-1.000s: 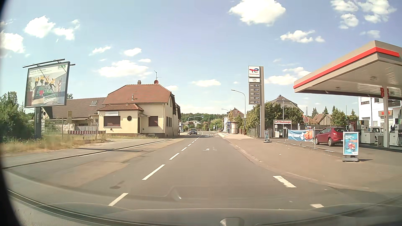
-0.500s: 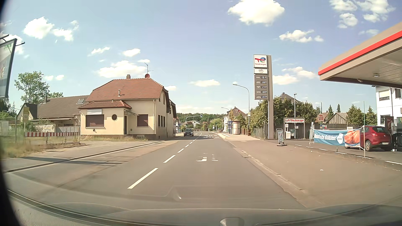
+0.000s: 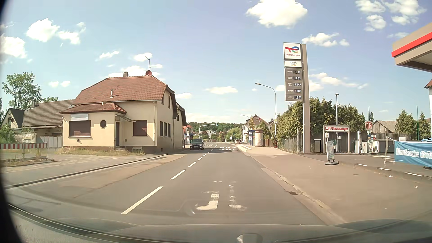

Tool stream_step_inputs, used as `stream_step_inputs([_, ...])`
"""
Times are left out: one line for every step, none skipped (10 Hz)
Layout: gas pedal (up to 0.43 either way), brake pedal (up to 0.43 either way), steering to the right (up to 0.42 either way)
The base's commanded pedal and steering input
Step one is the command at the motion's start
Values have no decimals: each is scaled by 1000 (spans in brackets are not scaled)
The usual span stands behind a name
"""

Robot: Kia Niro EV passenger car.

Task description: Follow the waypoints while adhering to traffic rules and regulations

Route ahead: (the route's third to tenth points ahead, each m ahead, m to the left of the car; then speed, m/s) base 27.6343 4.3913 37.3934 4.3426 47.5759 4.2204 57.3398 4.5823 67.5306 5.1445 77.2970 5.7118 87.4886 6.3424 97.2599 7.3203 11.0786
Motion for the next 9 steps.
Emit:
stream_step_inputs([39,30,-5])
stream_step_inputs([39,30,-5])
stream_step_inputs([39,30,-4])
stream_step_inputs([39,30,-3])
stream_step_inputs([39,30,-3])
stream_step_inputs([39,30,-3])
stream_step_inputs([39,30,-2])
stream_step_inputs([39,30,-1])
stream_step_inputs([39,30,-1])
